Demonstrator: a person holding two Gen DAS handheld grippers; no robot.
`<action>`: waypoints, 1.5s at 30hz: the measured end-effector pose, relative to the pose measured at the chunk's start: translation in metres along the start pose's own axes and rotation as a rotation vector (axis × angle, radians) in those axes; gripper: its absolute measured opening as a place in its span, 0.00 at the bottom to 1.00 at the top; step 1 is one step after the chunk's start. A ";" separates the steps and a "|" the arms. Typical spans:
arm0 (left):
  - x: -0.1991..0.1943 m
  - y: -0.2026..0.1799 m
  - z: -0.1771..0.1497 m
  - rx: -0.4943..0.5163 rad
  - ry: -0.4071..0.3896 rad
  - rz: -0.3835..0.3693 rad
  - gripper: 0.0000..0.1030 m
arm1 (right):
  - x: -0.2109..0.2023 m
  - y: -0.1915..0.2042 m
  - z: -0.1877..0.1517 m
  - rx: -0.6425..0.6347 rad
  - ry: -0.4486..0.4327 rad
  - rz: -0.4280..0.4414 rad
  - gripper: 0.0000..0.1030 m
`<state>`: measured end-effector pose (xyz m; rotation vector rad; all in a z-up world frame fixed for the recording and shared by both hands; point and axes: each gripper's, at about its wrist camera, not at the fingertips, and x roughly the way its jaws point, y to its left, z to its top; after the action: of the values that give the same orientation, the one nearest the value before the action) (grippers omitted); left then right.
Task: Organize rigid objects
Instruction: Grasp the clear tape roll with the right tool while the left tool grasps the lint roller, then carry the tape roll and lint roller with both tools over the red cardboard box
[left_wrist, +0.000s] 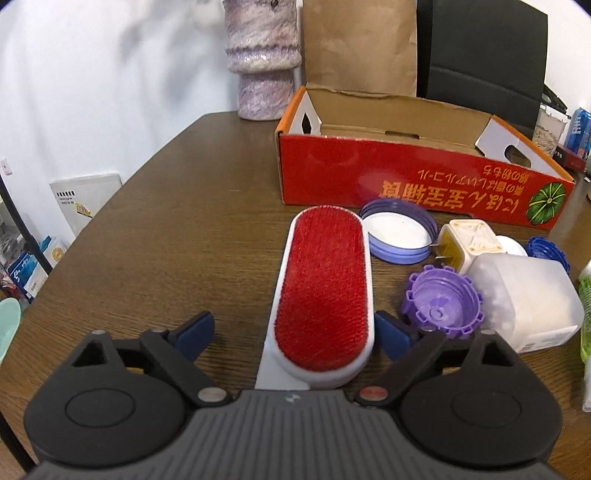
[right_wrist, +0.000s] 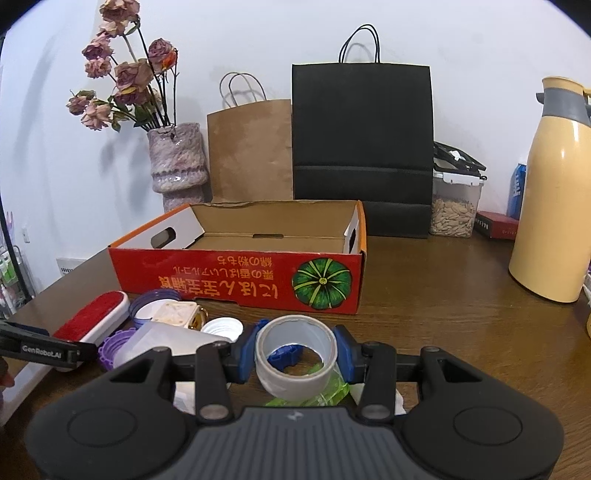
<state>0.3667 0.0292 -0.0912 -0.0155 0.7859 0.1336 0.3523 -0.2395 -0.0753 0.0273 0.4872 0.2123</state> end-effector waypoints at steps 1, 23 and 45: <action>0.000 0.000 0.000 -0.002 -0.001 -0.002 0.90 | 0.000 0.000 0.000 0.000 0.000 0.001 0.41; -0.010 -0.001 -0.002 -0.009 -0.043 -0.026 0.55 | -0.004 0.010 -0.006 -0.025 -0.006 0.004 0.41; -0.063 -0.009 0.016 -0.027 -0.160 -0.070 0.55 | -0.021 0.028 0.009 -0.032 -0.062 0.030 0.41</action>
<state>0.3347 0.0139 -0.0360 -0.0572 0.6233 0.0775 0.3331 -0.2166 -0.0554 0.0105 0.4214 0.2480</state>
